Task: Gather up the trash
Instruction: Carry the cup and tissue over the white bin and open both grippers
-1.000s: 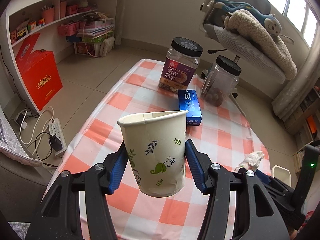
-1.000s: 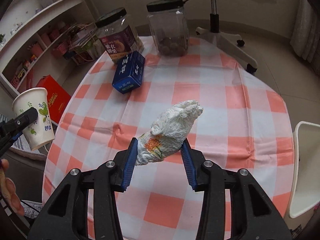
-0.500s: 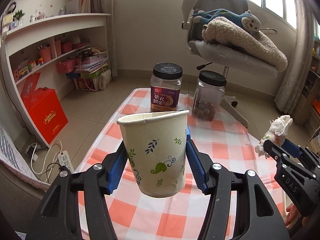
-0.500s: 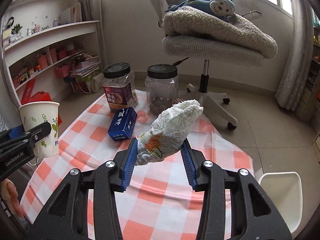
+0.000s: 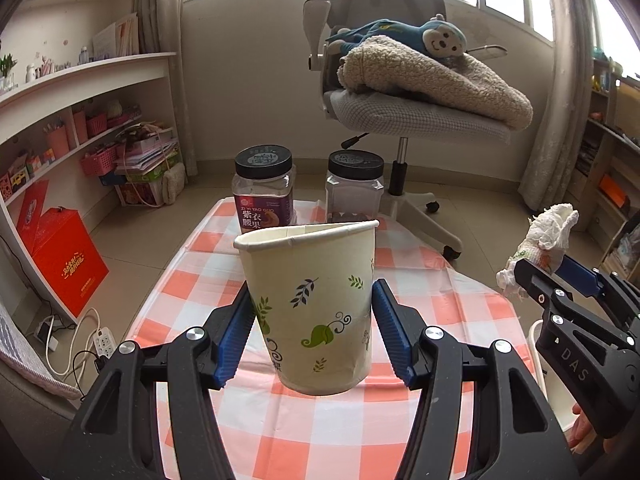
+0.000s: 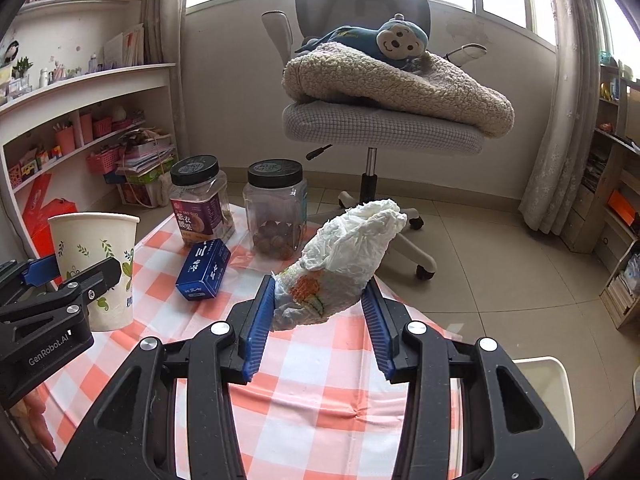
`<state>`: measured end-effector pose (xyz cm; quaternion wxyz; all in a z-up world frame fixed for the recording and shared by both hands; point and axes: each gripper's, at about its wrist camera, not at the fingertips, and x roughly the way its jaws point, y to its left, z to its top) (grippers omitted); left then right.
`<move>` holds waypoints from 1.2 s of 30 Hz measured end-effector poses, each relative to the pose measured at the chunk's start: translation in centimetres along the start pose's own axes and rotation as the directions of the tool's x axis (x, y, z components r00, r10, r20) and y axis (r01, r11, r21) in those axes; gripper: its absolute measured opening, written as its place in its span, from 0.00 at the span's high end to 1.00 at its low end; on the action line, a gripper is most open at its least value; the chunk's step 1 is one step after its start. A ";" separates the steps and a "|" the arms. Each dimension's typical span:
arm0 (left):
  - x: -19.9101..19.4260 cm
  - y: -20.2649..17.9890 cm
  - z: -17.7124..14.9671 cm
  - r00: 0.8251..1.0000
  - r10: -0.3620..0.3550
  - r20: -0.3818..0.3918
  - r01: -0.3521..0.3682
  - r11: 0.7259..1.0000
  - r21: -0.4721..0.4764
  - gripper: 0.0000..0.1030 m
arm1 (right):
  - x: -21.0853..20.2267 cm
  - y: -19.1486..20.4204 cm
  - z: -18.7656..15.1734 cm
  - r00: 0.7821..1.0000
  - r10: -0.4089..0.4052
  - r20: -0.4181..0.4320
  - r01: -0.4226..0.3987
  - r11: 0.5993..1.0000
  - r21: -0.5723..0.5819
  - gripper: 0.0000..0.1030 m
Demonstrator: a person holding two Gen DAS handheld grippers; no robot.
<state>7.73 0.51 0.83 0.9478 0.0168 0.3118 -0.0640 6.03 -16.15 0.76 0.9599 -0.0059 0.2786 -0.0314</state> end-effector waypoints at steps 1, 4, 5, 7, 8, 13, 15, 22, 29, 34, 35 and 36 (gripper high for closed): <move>0.0 -0.5 0.1 1.000 -0.006 0.002 0.006 1.000 0.004 0.43 | -0.1 -0.4 0.0 1.000 -0.006 0.003 0.006 1.000 0.003 0.60; 0.1 -1.8 0.3 1.000 -0.026 0.007 0.026 1.000 0.016 0.43 | -0.5 -1.5 0.0 0.999 -0.031 0.012 0.031 0.999 0.010 0.60; 0.1 -2.2 0.3 0.999 -0.033 0.009 0.033 0.999 0.021 0.43 | -0.7 -1.9 -0.1 0.999 -0.041 0.016 0.041 0.999 0.010 0.60; 0.2 -3.1 0.4 0.999 -0.045 0.009 0.045 0.999 0.029 0.43 | -0.9 -2.9 -0.1 0.998 -0.065 0.021 0.064 0.998 0.015 0.60; 0.3 -3.5 0.4 0.999 -0.051 0.009 0.051 0.998 0.033 0.43 | -1.1 -3.4 -0.1 0.997 -0.076 0.021 0.076 0.997 0.018 0.60; 0.6 -5.5 0.4 0.997 -0.076 0.003 0.076 0.995 0.059 0.43 | -1.5 -6.9 -0.2 0.990 -0.140 0.005 0.140 0.989 0.057 0.60; 0.6 -6.4 0.3 0.996 -0.087 0.001 0.086 0.994 0.069 0.43 | -1.7 -8.5 -0.5 0.986 -0.166 -0.007 0.166 0.983 0.077 0.59; 0.7 -10.0 0.0 0.990 -0.141 -0.009 0.141 0.984 0.107 0.43 | -2.9 -14.1 -1.5 0.969 -0.244 -0.048 0.248 0.956 0.157 0.59; 0.4 -14.2 -0.2 0.980 -0.200 -0.014 0.200 0.966 0.163 0.43 | -4.4 -19.5 -2.6 0.949 -0.306 -0.080 0.316 0.914 0.253 0.53; 0.1 -17.2 -0.5 0.970 -0.241 -0.021 0.240 0.950 0.200 0.43 | -5.7 -22.6 -3.5 0.933 -0.349 -0.088 0.358 0.876 0.323 0.29; 0.1 -17.8 -0.6 0.968 -0.250 -0.025 0.250 0.946 0.207 0.43 | -5.9 -23.2 -3.7 0.927 -0.364 -0.088 0.372 0.868 0.330 0.25; 0.1 -18.4 -0.7 0.965 -0.259 -0.029 0.259 0.942 0.213 0.43 | -6.2 -23.8 -3.8 0.921 -0.380 -0.087 0.386 0.857 0.341 0.23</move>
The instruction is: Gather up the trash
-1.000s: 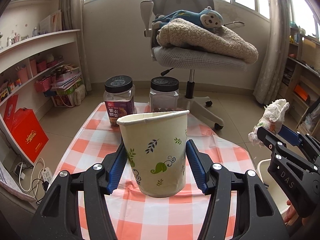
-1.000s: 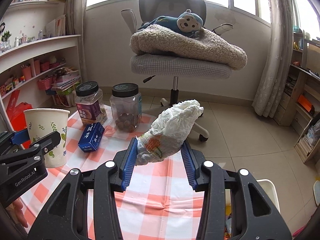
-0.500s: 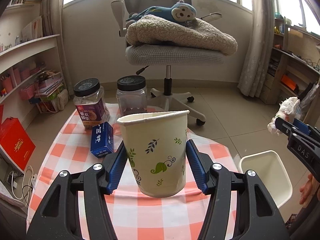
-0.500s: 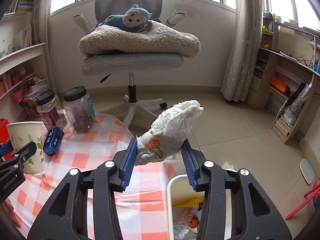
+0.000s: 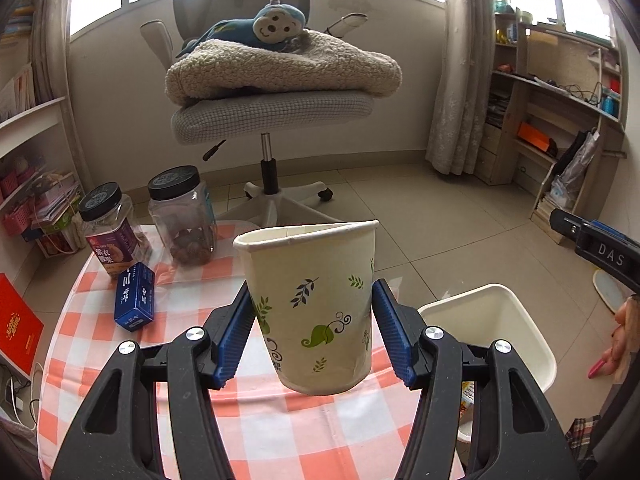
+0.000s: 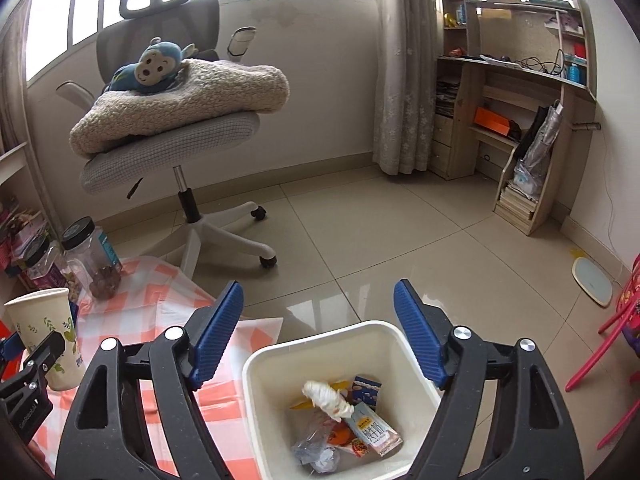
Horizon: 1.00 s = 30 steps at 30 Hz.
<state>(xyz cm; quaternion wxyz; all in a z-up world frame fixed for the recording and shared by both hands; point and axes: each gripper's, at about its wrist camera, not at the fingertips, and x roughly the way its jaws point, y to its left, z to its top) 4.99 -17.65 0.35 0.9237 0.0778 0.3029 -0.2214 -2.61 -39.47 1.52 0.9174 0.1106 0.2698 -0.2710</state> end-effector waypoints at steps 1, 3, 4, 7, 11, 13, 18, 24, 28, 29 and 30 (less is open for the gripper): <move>0.1 -0.6 0.0 1.000 -0.011 -0.003 0.011 1.000 0.003 0.43 | 0.0 -0.7 0.1 1.000 -0.015 0.005 0.015 1.000 0.014 0.20; 0.4 -1.7 0.1 0.999 -0.036 -0.011 0.036 0.999 0.006 0.43 | 0.0 -1.9 0.3 0.999 -0.045 0.015 0.044 0.998 0.035 0.18; 0.6 -2.2 0.1 0.999 -0.049 -0.016 0.049 0.999 0.005 0.43 | -0.1 -2.4 0.3 0.998 -0.059 0.020 0.058 0.997 0.042 0.16; 0.9 -4.0 0.1 0.995 -0.092 -0.035 0.092 0.996 -0.005 0.43 | -0.3 -3.9 0.5 0.994 -0.106 0.037 0.103 0.992 0.070 0.10; 1.7 -6.9 -0.2 0.985 -0.157 -0.067 0.157 0.988 -0.009 0.42 | -0.7 -6.0 0.9 0.988 -0.145 0.051 0.137 0.982 0.130 0.07; 2.1 -8.5 -0.2 0.979 -0.187 -0.083 0.186 0.982 -0.009 0.41 | -0.7 -7.0 1.2 0.987 -0.153 0.047 0.144 0.977 0.159 0.07; 3.2 -11.9 0.0 0.956 -0.268 -0.122 0.268 0.963 -0.013 0.35 | -0.7 -8.2 1.2 0.982 -0.181 0.045 0.170 0.968 0.185 0.07; 3.5 -12.6 0.1 0.948 -0.282 -0.150 0.288 0.958 0.021 0.23 | -0.8 -8.6 1.4 0.979 -0.200 0.046 0.186 0.960 0.208 0.07; 3.7 -10.1 0.1 0.968 -0.207 -0.142 0.215 0.976 0.044 0.19 | -0.1 -6.6 1.2 0.983 -0.180 0.028 0.173 0.970 0.168 0.07; 3.9 -9.0 0.2 0.973 -0.182 -0.143 0.190 0.981 0.043 0.18 | 0.1 -5.9 1.1 0.985 -0.172 0.024 0.167 0.975 0.150 0.07; 4.2 -7.8 0.2 0.977 -0.156 -0.147 0.163 0.986 0.037 0.18 | 0.3 -5.0 1.0 0.987 -0.162 0.019 0.158 0.979 0.130 0.07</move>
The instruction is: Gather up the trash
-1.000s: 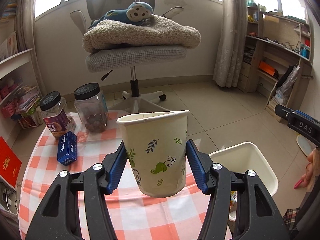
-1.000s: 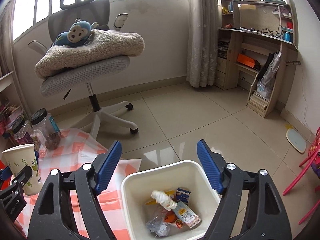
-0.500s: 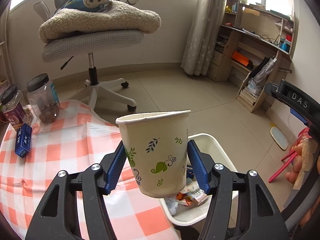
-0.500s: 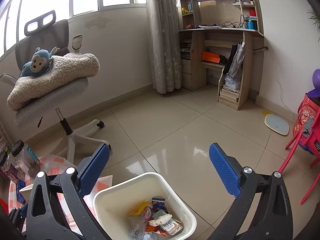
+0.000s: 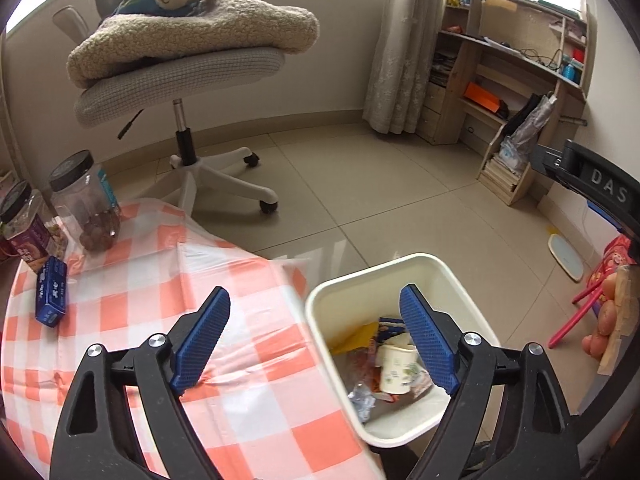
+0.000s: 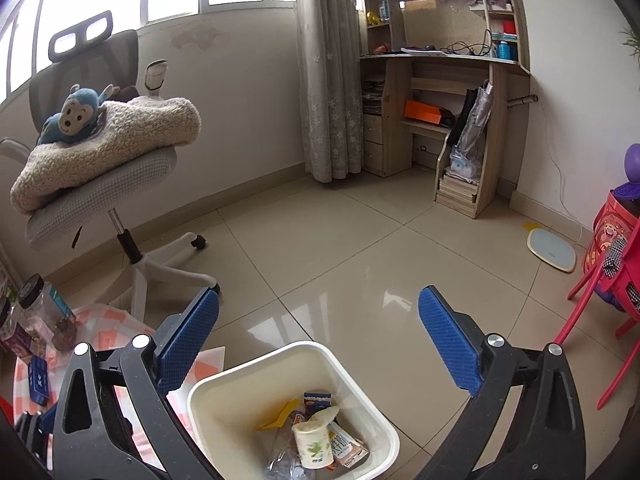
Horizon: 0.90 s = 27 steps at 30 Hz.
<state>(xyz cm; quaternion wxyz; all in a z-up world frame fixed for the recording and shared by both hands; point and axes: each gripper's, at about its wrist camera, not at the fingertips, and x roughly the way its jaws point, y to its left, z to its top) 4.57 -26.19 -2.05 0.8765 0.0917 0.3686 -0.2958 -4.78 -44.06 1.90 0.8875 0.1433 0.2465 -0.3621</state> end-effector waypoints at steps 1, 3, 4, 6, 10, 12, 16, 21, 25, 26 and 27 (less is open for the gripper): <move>0.1 1.3 0.0 1.000 0.025 -0.006 -0.025 1.000 -0.015 0.18 | 0.0 0.9 -0.2 1.000 0.011 -0.007 -0.011 1.000 -0.021 0.07; 0.4 4.5 -0.1 0.997 0.073 -0.027 -0.075 0.996 -0.056 0.18 | 0.0 2.9 -0.7 0.999 0.036 -0.024 -0.038 0.997 -0.068 0.07; 0.7 6.1 -0.1 0.994 0.100 -0.042 -0.103 0.992 -0.076 0.17 | 0.0 3.9 -1.0 0.998 0.051 -0.034 -0.054 0.994 -0.091 0.07; 1.2 9.5 -0.3 0.985 0.155 -0.072 -0.163 0.980 -0.111 0.17 | 0.0 6.2 -1.6 0.995 0.078 -0.055 -0.085 0.987 -0.140 0.07; 2.5 17.1 -0.4 0.954 0.271 -0.130 -0.291 0.940 -0.179 0.17 | 0.0 10.4 -2.7 0.988 0.125 -0.093 -0.143 0.964 -0.222 0.07; 3.2 20.8 -0.4 0.934 0.314 -0.170 -0.346 0.914 -0.210 0.17 | 0.2 12.4 -3.3 0.982 0.144 -0.120 -0.171 0.951 -0.256 0.07; 4.5 27.7 -0.4 0.892 0.385 -0.235 -0.442 0.851 -0.283 0.18 | 0.8 15.8 -4.3 0.965 0.181 -0.188 -0.232 0.925 -0.300 0.07; 6.9 33.9 -0.9 0.869 0.373 -0.327 -0.479 0.802 -0.358 0.18 | 1.6 19.4 -5.6 0.950 0.193 -0.246 -0.273 0.894 -0.354 0.07; 9.2 37.2 -2.0 0.869 0.300 -0.393 -0.459 0.786 -0.415 0.18 | 1.8 21.1 -6.5 0.936 0.204 -0.287 -0.305 0.878 -0.369 0.07; 9.8 37.9 -2.3 0.870 0.273 -0.410 -0.448 0.783 -0.431 0.18 | 1.8 21.4 -6.7 0.933 0.205 -0.295 -0.311 0.873 -0.376 0.07; 10.1 38.5 -2.7 0.872 0.252 -0.420 -0.441 0.777 -0.449 0.18 | 1.8 21.7 -7.0 0.932 0.205 -0.299 -0.314 0.868 -0.384 0.07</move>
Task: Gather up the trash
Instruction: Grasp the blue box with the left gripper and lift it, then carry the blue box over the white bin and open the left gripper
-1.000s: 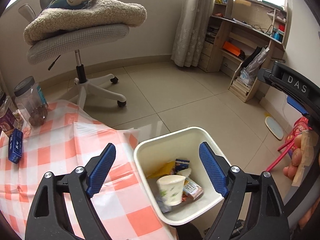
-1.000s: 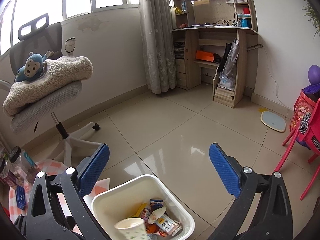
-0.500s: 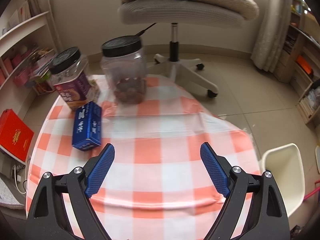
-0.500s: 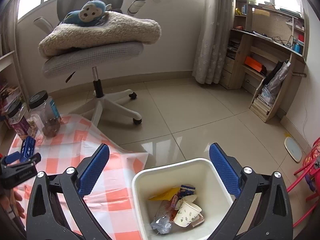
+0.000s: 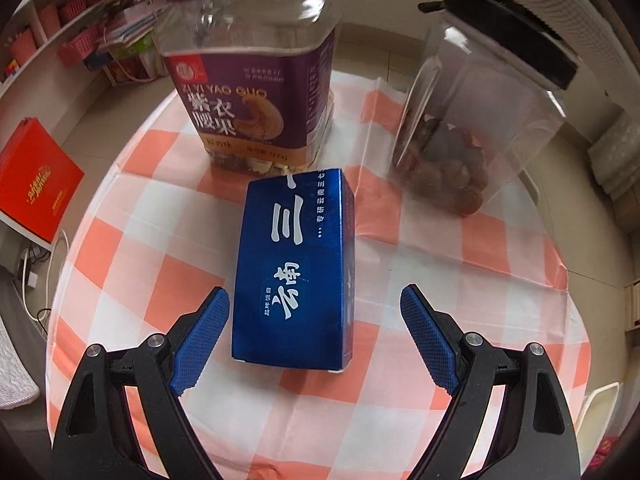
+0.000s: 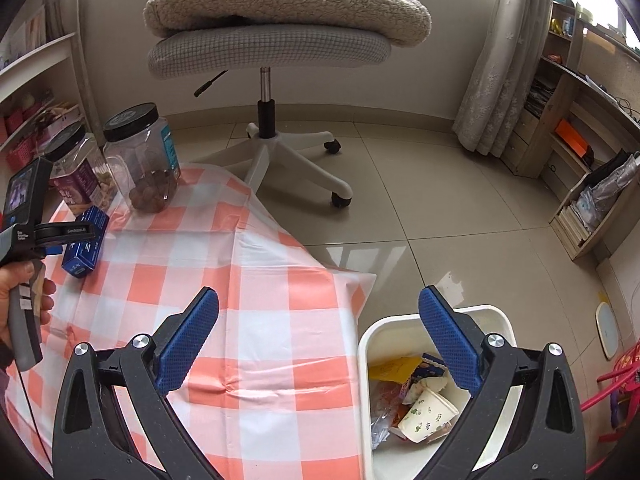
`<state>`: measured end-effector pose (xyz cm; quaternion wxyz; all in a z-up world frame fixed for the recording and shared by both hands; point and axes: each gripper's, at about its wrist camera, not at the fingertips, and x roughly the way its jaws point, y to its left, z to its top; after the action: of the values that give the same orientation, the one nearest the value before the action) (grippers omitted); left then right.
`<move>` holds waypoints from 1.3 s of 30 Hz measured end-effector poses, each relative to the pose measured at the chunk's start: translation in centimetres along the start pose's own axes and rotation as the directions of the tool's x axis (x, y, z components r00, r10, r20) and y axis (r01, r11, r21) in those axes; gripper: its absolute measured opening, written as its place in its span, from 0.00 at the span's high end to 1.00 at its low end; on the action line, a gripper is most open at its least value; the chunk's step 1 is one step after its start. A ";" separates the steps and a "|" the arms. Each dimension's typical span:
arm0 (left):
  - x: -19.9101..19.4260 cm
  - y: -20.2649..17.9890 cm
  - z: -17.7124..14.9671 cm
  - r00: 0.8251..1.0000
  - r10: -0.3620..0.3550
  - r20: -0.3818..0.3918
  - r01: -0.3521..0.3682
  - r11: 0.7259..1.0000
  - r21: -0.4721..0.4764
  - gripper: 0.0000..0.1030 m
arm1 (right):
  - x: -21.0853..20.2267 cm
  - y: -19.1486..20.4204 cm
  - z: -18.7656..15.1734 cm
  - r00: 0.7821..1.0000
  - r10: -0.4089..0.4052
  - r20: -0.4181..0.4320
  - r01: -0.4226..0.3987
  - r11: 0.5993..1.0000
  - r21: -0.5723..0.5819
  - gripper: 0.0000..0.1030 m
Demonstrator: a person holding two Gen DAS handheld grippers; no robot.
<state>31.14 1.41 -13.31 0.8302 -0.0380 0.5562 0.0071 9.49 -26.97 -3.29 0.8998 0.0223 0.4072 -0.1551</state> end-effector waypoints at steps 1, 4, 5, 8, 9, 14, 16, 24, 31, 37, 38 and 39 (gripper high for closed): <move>0.4 0.4 0.0 1.000 -0.013 -0.013 0.012 1.000 -0.017 0.18 | 0.2 0.4 0.0 1.000 0.000 -0.004 0.000 1.000 -0.011 0.07; 1.3 1.8 -0.1 0.994 -0.096 -0.058 0.094 0.995 -0.046 0.41 | 0.2 1.1 -0.2 1.000 0.006 -0.013 -0.006 0.999 -0.035 0.07; 1.3 2.1 -0.4 0.991 -0.113 -0.071 0.110 0.993 -0.048 0.45 | 0.2 1.3 -0.2 1.000 0.008 -0.015 -0.008 0.999 -0.040 0.07; 0.4 3.6 -1.4 0.989 -0.139 -0.052 0.135 0.989 -0.059 0.45 | 0.1 1.3 -0.3 1.000 0.013 -0.021 -0.014 0.999 -0.044 0.07; 0.0 4.1 -1.8 0.988 -0.148 -0.045 0.145 0.987 -0.068 0.45 | 0.1 1.2 -0.3 1.000 0.016 -0.024 -0.017 0.999 -0.042 0.07; -2.9 5.7 -4.4 0.986 -0.165 0.000 0.165 0.982 -0.095 0.45 | -0.3 0.8 -0.3 0.999 0.029 -0.024 -0.030 0.999 -0.025 0.07; -4.1 5.8 -5.3 0.986 -0.166 0.019 0.167 0.981 -0.101 0.45 | -0.6 0.7 -0.4 0.999 0.032 -0.020 -0.033 0.999 -0.026 0.07; -9.6 3.2 -8.6 0.975 -0.190 0.112 0.197 0.979 -0.059 0.45 | -1.5 -0.4 -0.7 0.999 0.037 -0.004 -0.037 0.999 -0.014 0.07; -13.7 0.6 -11.2 0.958 -0.220 0.185 0.223 0.975 0.004 0.45 | -2.3 -3.1 -1.1 1.000 0.010 0.008 -0.010 1.000 0.020 0.07; -17.0 -3.6 -13.7 0.928 -0.297 0.226 0.282 0.954 0.100 0.45 | -3.2 -7.6 -1.4 0.999 -0.036 0.032 0.033 0.994 0.103 0.07; -17.5 -4.7 -14.1 0.921 -0.318 0.225 0.298 0.947 0.120 0.45 | -3.5 -8.6 -1.5 0.998 -0.048 0.038 0.043 0.991 0.124 0.07; -17.8 -5.7 -14.5 0.914 -0.341 0.219 0.316 0.938 0.139 0.45 | -3.7 -9.7 -1.7 0.997 -0.062 0.042 0.055 0.988 0.145 0.07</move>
<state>11.29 -4.78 -1.99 0.8814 -0.0879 0.4370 -0.1561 3.12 -34.93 -0.82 0.9002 0.0718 0.3743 -0.2109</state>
